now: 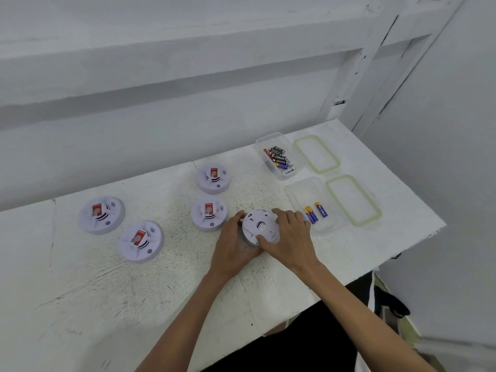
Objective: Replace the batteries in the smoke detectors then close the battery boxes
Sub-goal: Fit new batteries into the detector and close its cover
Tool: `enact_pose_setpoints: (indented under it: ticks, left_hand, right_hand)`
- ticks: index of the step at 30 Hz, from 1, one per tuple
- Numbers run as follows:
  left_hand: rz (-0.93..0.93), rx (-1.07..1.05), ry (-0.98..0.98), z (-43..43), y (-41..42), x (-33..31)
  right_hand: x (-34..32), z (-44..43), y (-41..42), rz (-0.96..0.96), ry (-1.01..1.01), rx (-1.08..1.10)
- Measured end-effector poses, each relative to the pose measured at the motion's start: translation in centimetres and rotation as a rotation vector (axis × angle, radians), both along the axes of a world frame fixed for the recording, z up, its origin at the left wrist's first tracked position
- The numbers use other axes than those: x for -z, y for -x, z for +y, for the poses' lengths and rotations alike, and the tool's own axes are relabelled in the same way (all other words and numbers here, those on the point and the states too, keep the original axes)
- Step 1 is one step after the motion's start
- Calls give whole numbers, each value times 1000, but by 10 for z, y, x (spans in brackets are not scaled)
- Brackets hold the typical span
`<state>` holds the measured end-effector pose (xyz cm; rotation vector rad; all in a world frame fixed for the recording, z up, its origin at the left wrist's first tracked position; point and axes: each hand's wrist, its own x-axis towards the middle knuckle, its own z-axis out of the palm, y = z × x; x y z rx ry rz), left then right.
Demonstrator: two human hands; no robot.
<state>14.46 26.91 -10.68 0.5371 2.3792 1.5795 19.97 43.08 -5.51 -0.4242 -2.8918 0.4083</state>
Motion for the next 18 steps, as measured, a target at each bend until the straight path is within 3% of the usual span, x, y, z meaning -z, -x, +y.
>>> enact_pose_setpoints:
  ticks: [6, 10, 13, 18]
  left_hand:
    - [-47, -9, -30, 2, 0, -6]
    - [-90, -56, -86, 2, 1, -10]
    - [-32, -55, -109, -3, -1, -13]
    - [51, 9, -78, -4, -3, -17]
  right_hand:
    - [-9, 10, -10, 37, 290, -241]
    - [-3, 23, -15, 43, 290, -387]
    - [3, 28, -15, 106, 351, -330]
    - [-9, 20, -8, 138, 672, -70]
